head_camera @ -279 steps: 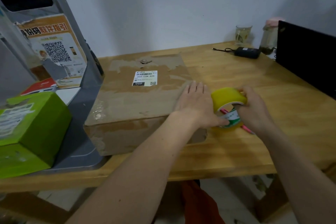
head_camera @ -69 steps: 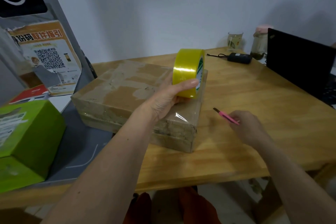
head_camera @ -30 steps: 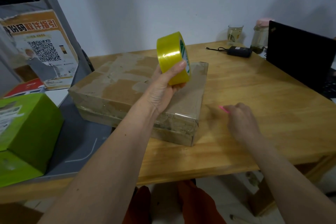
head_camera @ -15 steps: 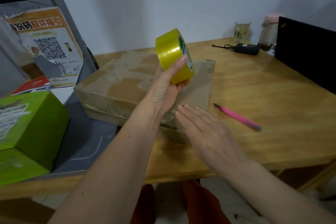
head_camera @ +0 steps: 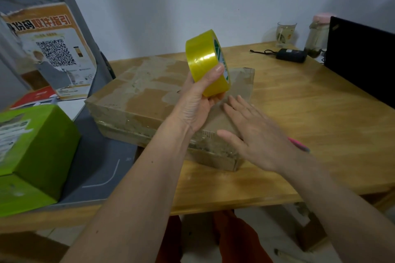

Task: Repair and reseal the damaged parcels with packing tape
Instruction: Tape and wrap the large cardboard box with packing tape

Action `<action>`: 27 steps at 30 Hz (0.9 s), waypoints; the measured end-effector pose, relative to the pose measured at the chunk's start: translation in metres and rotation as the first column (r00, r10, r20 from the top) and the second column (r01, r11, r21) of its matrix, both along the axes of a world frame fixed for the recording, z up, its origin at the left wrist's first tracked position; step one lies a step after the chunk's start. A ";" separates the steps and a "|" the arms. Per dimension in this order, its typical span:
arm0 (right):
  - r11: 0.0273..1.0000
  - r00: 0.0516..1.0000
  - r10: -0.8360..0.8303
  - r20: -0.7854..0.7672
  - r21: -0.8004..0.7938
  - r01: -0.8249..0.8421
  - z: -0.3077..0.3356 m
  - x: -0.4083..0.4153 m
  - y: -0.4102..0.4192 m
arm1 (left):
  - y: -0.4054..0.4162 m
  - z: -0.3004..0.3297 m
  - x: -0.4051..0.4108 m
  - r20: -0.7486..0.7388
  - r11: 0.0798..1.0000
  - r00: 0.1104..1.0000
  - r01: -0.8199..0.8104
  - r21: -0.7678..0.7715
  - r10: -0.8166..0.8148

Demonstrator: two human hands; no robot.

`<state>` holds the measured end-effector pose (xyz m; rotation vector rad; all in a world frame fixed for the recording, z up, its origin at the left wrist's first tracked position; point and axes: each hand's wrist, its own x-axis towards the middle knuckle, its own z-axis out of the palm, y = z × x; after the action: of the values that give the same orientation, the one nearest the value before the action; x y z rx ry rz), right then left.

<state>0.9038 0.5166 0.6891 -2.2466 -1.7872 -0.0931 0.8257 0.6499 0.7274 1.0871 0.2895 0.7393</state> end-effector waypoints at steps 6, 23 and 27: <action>0.902 0.986 -0.132 -0.106 0.401 0.164 -0.001 -0.006 -0.007 | 0.001 -0.001 -0.001 0.008 1.000 1.000 -0.002 -0.007 0.002; 0.986 0.984 0.036 0.175 0.156 -0.064 -0.013 -0.022 0.011 | -0.001 -0.002 0.000 -0.055 0.998 0.998 -0.033 0.048 0.036; 0.967 0.983 0.174 -0.054 0.195 -0.161 -0.010 -0.003 0.013 | 0.005 0.003 -0.010 -0.103 0.982 0.987 -0.104 0.157 0.121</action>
<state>0.9011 0.5296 0.6791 -1.9366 -1.8388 -0.1428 0.8158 0.6551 0.7306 1.2663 0.3987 0.8121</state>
